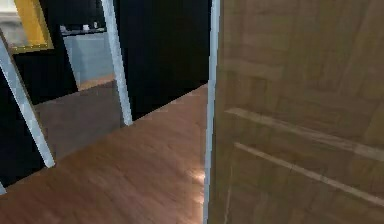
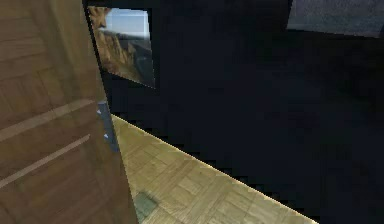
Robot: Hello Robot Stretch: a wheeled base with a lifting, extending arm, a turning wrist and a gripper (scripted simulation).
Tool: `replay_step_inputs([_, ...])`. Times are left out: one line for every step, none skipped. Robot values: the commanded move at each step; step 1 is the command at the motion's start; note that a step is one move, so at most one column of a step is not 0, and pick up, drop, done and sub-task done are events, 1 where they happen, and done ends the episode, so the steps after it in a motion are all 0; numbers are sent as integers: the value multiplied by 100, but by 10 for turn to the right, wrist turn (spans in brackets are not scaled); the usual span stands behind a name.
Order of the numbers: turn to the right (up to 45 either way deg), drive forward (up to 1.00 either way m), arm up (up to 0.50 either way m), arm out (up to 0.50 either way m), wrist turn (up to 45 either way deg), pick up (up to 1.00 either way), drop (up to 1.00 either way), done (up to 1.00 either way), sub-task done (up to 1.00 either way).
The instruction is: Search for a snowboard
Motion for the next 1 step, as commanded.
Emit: replay_step_inputs([-90, 0, 0, 0, 0, 0, 0, 0, 0])
